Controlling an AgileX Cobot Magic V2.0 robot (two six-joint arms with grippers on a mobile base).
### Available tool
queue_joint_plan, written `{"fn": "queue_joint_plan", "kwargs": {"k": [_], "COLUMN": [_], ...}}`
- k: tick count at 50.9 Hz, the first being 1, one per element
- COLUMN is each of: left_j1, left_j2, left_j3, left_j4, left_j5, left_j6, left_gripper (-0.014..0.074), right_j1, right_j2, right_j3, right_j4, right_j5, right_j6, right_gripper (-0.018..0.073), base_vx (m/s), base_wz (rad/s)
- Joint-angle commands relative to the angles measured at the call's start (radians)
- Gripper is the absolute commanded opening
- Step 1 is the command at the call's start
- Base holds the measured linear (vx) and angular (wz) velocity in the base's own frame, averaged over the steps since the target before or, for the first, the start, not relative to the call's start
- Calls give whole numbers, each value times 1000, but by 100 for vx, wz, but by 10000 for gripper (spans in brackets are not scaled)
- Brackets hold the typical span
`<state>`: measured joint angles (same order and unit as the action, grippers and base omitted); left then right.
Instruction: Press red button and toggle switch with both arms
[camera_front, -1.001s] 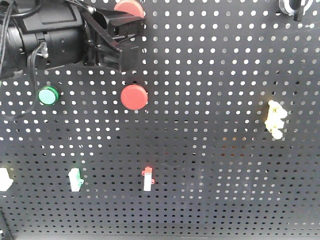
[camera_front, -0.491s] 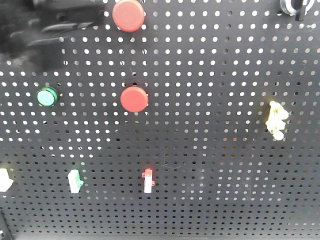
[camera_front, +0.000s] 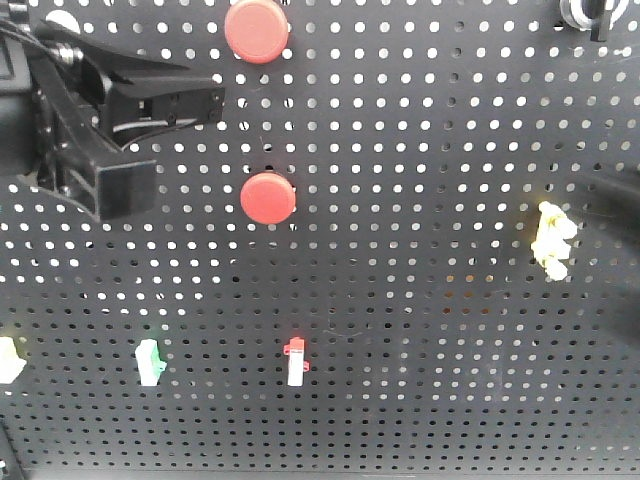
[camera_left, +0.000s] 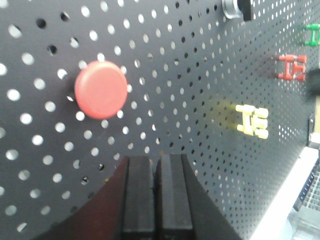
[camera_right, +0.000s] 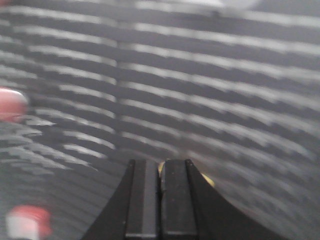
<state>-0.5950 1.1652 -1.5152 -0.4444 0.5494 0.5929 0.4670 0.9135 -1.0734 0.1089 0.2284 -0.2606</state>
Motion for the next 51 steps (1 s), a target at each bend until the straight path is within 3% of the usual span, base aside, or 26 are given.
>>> {"fn": "queue_joint_plan", "kwargs": {"k": [1, 18, 31, 51], "left_j1": [4, 4, 4, 4], "left_j2": [-18, -18, -18, -18], "left_j3": [-24, -24, -24, -24], "left_j4": [-20, 33, 35, 34], "left_j5": [-86, -69, -39, -39], "left_j6": [-10, -9, -9, -9], "left_gripper": [1, 1, 1, 1], "right_j1": [18, 11, -114, -201], "right_j2": [47, 167, 169, 168], "right_j3": [-112, -301, -307, -307], "right_j4": [-2, -54, -51, -54], "right_j5": [-117, -88, -77, -72], "right_j6": [-12, 1, 62, 66], "right_gripper": [-3, -3, -3, -3], "base_vx": [0, 0, 0, 0], "base_wz": [0, 0, 0, 0]}}
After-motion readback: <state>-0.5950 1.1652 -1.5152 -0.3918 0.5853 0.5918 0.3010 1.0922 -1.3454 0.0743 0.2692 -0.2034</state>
